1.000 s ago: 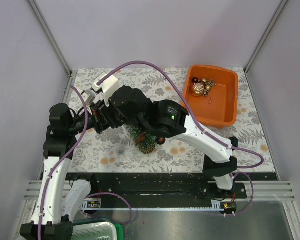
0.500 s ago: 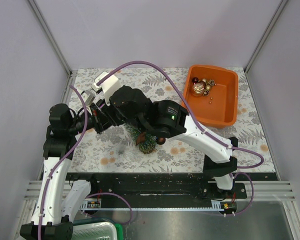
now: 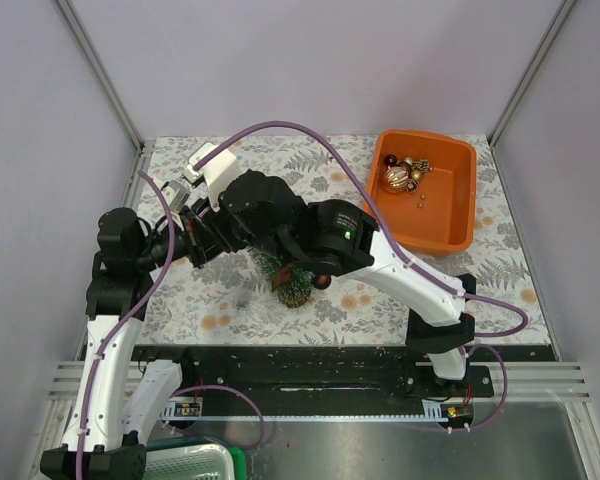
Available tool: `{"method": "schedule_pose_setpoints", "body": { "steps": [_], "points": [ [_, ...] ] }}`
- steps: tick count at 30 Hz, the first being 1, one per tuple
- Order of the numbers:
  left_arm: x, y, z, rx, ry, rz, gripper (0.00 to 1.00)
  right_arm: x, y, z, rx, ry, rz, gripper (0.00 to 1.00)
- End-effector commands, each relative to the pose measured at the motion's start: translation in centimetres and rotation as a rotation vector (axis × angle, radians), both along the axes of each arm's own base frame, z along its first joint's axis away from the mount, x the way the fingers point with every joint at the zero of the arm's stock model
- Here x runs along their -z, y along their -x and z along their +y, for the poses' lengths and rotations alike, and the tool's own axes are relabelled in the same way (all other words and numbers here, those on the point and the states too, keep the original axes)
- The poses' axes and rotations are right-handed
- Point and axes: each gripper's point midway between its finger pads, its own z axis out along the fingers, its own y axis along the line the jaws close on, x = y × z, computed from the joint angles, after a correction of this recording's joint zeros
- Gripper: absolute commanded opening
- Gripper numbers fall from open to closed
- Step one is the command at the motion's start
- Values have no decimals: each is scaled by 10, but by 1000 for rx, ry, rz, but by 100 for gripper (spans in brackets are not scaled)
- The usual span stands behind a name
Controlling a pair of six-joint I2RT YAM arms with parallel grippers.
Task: Decorate the small christmas tree
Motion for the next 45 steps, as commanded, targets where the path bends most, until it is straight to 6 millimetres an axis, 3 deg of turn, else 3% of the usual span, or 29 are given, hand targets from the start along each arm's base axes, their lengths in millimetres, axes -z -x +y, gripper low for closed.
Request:
{"method": "schedule_pose_setpoints", "body": {
  "steps": [1,16,29,45],
  "points": [
    [-18,-1,0,-1,5,-81,0,-28,6,5,-26,-102,-11,35],
    [-20,1,-1,0,8,-89,0,-15,-4,9,9,-56,-37,36],
    [-17,1,-1,0,8,-83,0,-31,-5,2,25,-94,-60,36],
    [-18,1,0,-3,8,-85,0,-22,-5,-7,42,-54,-51,36]
  ]
}}
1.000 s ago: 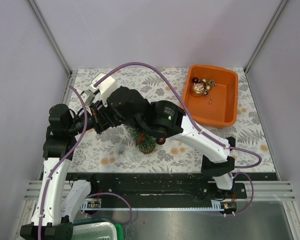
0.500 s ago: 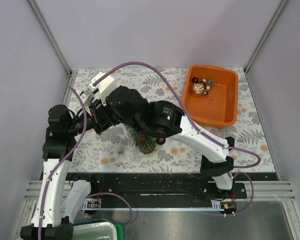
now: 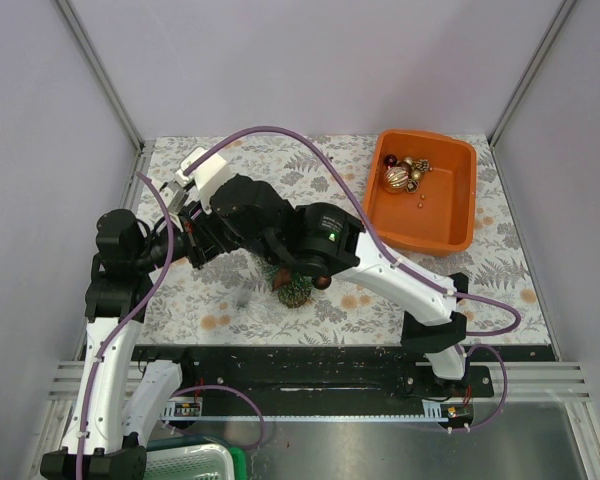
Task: Decorate the small christmas tree
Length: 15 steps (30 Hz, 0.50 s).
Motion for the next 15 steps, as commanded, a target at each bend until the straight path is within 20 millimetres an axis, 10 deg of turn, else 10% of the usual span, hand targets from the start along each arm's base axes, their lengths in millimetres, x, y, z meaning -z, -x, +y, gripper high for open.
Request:
{"method": "schedule_pose_setpoints", "body": {
  "steps": [1,15],
  "points": [
    [-14,-1,0,-4,7,-65,0,-32,2,-19,22,-68,-31,36],
    [-14,-1,0,-6,7,-64,0,-48,6,-28,15,-117,-27,35]
  ]
}}
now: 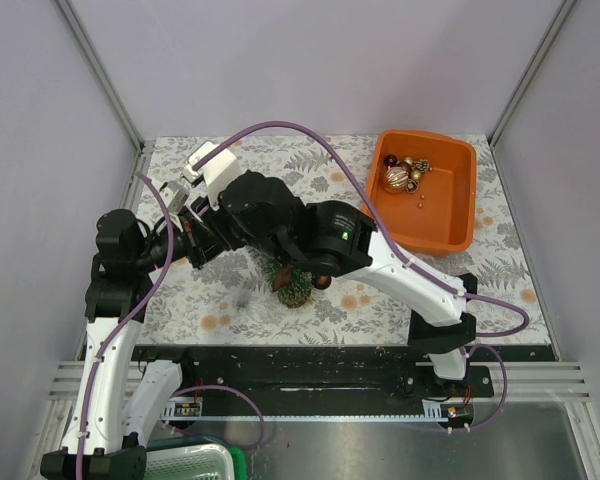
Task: Decorate the small christmas tree
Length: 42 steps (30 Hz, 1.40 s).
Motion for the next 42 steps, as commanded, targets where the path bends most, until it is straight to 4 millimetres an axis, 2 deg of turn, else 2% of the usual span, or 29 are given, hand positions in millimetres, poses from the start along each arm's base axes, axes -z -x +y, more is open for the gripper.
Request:
{"method": "schedule_pose_setpoints", "body": {
  "steps": [1,8,14,23,30,42],
  "points": [
    [-13,-2,0,-7,6,-62,0,-42,5,-20,11,-111,-25,35],
    [-13,-2,0,-7,6,-62,0,-30,5,-15,8,-79,-11,35],
    [-12,-2,0,-9,6,-61,0,-27,6,-11,-3,-73,-8,35],
    [-13,-1,0,-10,6,-65,0,-16,5,-23,29,-42,6,34],
    [-12,-1,0,-10,6,-61,0,-20,2,-43,73,-44,-7,34],
    [-12,-1,0,-13,7,-63,0,-23,1,-46,78,-45,-22,34]
  ]
}}
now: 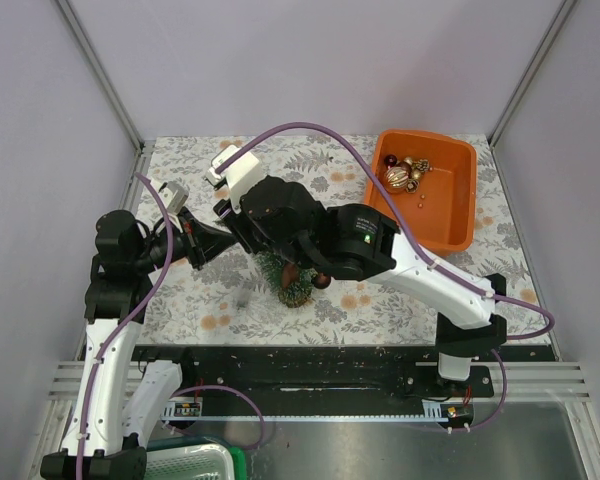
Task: Decorate the small christmas tree
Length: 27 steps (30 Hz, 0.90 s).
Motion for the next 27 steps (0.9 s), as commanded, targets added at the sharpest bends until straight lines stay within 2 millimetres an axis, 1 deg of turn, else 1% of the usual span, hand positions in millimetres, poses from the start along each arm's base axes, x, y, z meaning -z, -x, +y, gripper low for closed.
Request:
{"method": "schedule_pose_setpoints", "body": {
  "steps": [1,6,11,15,17,21,24,27],
  "points": [
    [-11,-2,0,-12,6,-57,0,-25,-2,-9,31,-67,-36,35],
    [-11,-2,0,-11,5,-61,0,-17,-5,-8,45,-38,-41,36],
    [-11,-2,1,-13,5,-61,0,-4,-11,-14,87,10,-48,37],
    [-10,-2,1,-13,5,-58,0,1,-11,-20,104,15,-41,38],
    [-10,-2,0,-11,5,-56,0,2,-12,-23,113,18,-43,43],
    [-10,-2,0,-10,5,-58,0,1,-11,-28,118,2,-41,57],
    [-11,-2,0,-13,5,-58,0,-6,-10,-33,121,-24,-45,63],
    [-12,-2,0,-13,5,-60,0,-12,-9,-36,119,-40,-47,65]
  ]
}}
